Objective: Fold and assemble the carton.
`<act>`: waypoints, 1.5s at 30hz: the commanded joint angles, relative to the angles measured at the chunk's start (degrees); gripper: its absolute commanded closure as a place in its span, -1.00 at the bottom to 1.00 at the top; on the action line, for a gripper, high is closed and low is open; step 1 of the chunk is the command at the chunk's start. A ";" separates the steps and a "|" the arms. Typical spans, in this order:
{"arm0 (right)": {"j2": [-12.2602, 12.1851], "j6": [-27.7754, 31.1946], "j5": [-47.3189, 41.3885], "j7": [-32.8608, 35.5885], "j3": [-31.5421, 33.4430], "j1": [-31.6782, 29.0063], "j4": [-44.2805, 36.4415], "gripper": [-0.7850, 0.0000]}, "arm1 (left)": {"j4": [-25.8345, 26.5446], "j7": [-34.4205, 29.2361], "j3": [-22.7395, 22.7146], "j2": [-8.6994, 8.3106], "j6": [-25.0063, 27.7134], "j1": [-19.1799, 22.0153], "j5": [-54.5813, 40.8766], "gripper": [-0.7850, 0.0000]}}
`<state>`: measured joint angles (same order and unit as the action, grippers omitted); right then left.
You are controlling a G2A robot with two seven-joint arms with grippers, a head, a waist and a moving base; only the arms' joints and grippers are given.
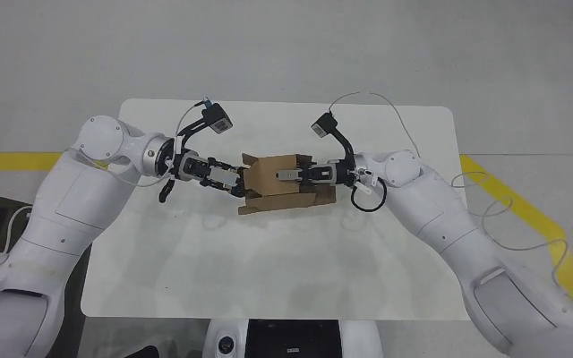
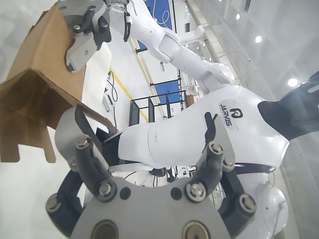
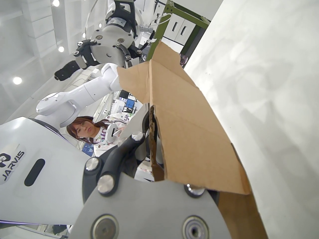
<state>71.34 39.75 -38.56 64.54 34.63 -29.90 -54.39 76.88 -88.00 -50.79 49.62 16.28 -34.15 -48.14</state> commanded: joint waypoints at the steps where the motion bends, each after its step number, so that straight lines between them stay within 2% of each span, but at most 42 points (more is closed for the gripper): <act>1: 0.16 0.17 0.15 -0.18 -0.19 0.09 0.22 1.00 | -0.17 0.00 0.67 0.13 0.00 0.48 -0.67 -1.00; 5: 0.51 0.21 0.44 -0.22 -0.36 0.32 1.17 1.00 | -0.23 0.42 1.87 0.51 0.42 1.91 2.90 -1.00; 15: 1.22 0.25 0.75 -0.25 -0.27 0.25 1.54 1.00 | 3.37 4.90 1.94 1.11 4.90 1.68 10.71 -1.00; 30: 1.63 -0.10 1.54 0.10 0.46 -0.02 0.79 1.00 | 4.01 5.23 1.86 2.05 3.00 1.49 12.25 -1.00; 45: -0.75 -0.26 2.51 0.26 4.81 -1.41 -1.35 1.00 | -5.50 2.55 -3.16 1.93 -1.23 1.08 3.99 -1.00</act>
<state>70.80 39.50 -36.16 64.80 39.19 -31.11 -55.33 71.94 -85.34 -53.90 51.47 15.52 -33.06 -43.63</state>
